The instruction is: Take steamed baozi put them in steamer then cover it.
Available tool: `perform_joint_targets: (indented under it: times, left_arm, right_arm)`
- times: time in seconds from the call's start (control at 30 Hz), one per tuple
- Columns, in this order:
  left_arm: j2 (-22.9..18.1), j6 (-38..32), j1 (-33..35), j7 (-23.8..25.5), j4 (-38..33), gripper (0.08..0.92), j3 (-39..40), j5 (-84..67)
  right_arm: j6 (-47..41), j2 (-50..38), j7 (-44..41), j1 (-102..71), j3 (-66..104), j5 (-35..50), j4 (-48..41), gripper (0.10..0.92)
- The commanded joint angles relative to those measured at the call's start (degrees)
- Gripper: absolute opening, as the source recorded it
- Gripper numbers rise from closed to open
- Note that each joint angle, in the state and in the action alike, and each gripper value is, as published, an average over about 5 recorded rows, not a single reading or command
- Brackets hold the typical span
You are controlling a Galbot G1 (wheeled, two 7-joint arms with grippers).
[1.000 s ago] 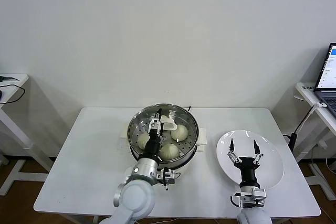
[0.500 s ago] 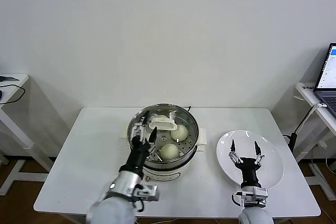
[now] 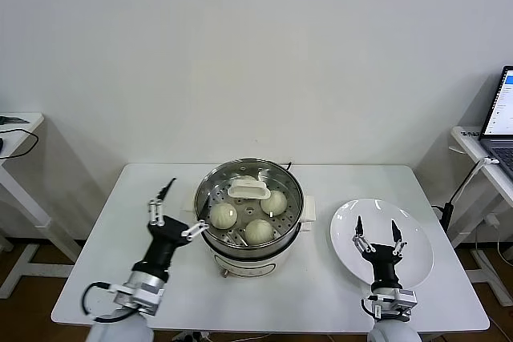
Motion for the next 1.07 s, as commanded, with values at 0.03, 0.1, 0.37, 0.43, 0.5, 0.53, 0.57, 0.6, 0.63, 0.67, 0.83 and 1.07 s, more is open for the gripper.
perform_joint_targets:
  times: [0.03, 0.1, 0.37, 0.43, 0.5, 0.53, 0.57, 0.6, 0.63, 0.67, 0.83, 1.07]
  left_arm:
    - [-1.22, -12.36, 3.83, 2.78, 9.83, 0.823, -13.14, -23.04]
    - [-1.26, -13.07, 3.71, 3.32, 11.26, 0.823, -13.35, -23.01]
    - [-1.33, -14.69, 2.93, 4.05, 14.50, 0.823, -13.87, -22.79]
    - [-1.33, -14.68, 3.00, 4.10, 14.42, 0.823, -13.88, -22.59]
    - [-1.33, -14.68, 3.05, 4.14, 14.36, 0.823, -13.86, -22.33]
    - [-1.31, -14.70, 3.06, 4.17, 14.37, 0.823, -13.85, -22.21]
    - [-1.28, -14.80, 3.04, 4.21, 14.42, 0.823, -13.82, -22.12]
    - [-1.26, -14.90, 3.02, 4.25, 14.49, 0.823, -13.76, -22.04]
    - [-1.23, -15.01, 3.00, 4.28, 14.55, 0.823, -13.69, -21.99]
    - [-1.22, -15.14, 2.98, 4.31, 14.58, 0.823, -13.63, -21.99]
    - [-1.32, -15.29, 3.00, 4.24, 14.35, 0.823, -13.60, -21.85]
    - [-1.29, -15.24, 3.15, 4.18, 14.04, 0.823, -13.60, -21.48]
  right_arm:
    - [-0.96, -0.05, -0.12, -0.50, 0.49, 2.28, 0.38, 0.823]
    - [-1.07, 0.05, -0.10, -0.54, 0.46, 2.22, 0.23, 0.823]
    - [-2.92, 0.24, 0.20, -0.51, -0.12, 2.10, 0.01, 0.823]
    - [-3.15, 0.25, 0.32, -0.40, -0.21, 2.19, 0.01, 0.823]
    - [-3.29, 0.30, 0.41, -0.38, -0.36, 2.17, 0.00, 0.823]
    - [-3.31, 0.33, 0.42, -0.38, -0.44, 2.15, -0.01, 0.823]
    - [-3.32, 0.37, 0.45, -0.38, -0.50, 2.12, -0.03, 0.823]
    - [-3.30, 0.41, 0.47, -0.37, -0.55, 2.09, -0.06, 0.823]
    - [-3.27, 0.45, 0.50, -0.35, -0.58, 2.08, -0.09, 0.823]
    - [-3.23, 0.49, 0.55, -0.31, -0.60, 2.07, -0.14, 0.823]
    - [-3.08, 0.45, 0.77, -0.16, -0.73, 1.97, -0.35, 0.823]
    - [-3.04, 0.30, 0.85, -0.17, -0.71, 1.92, -0.24, 0.823]
